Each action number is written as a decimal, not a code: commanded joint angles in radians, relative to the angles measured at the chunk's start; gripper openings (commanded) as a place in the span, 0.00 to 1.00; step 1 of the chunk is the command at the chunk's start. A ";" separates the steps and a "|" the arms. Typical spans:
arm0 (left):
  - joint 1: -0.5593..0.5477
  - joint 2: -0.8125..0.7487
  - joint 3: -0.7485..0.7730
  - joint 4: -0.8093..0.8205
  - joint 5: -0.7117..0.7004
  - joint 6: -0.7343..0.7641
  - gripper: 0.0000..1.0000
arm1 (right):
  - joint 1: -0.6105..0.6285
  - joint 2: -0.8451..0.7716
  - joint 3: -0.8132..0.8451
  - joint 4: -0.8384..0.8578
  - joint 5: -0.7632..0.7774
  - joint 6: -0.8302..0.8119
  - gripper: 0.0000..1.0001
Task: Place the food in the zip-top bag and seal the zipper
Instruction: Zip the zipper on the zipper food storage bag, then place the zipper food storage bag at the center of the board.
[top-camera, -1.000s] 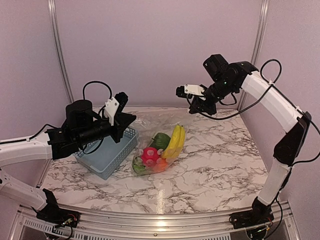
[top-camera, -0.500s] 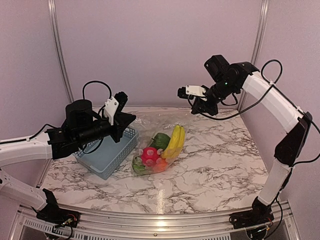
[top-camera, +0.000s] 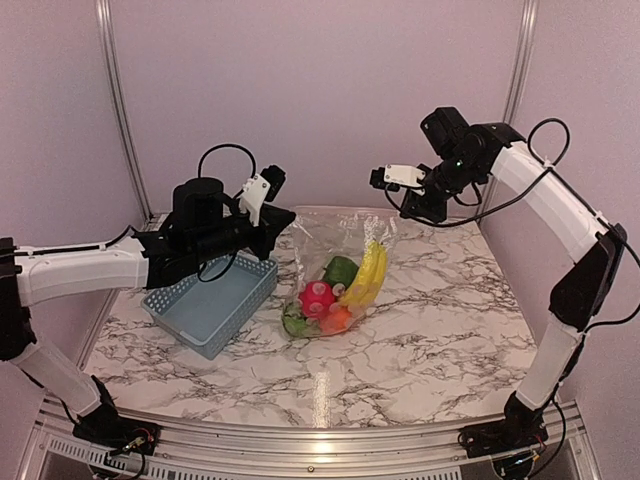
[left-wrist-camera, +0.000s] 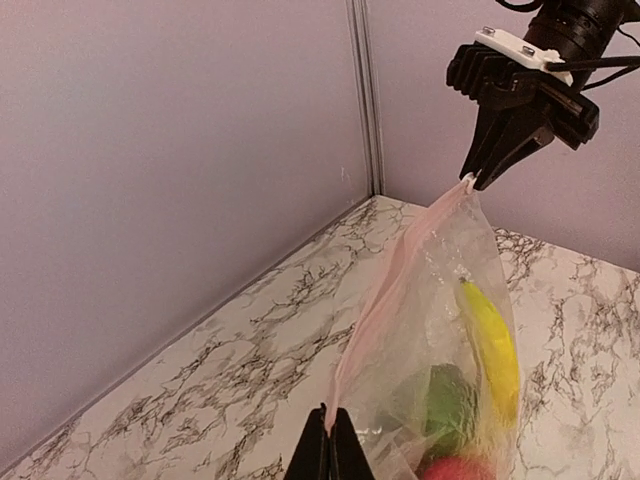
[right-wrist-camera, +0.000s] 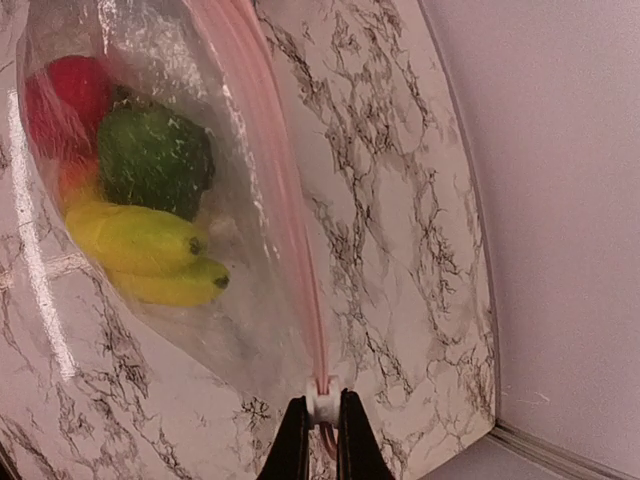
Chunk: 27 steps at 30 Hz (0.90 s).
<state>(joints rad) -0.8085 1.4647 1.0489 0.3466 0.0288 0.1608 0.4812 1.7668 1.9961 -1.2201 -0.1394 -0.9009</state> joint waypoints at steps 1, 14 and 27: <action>0.039 0.125 0.167 0.057 0.060 -0.002 0.00 | -0.020 0.016 0.085 0.101 0.093 0.047 0.00; 0.054 0.152 0.152 0.018 0.222 0.016 0.02 | -0.022 -0.208 -0.264 0.290 0.029 0.017 0.00; 0.050 -0.001 -0.017 -0.142 0.250 0.002 0.31 | -0.013 -0.341 -0.434 0.142 -0.153 -0.010 0.38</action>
<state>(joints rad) -0.7555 1.5402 1.0279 0.2546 0.2615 0.1749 0.4618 1.4593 1.5200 -0.9894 -0.1955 -0.8955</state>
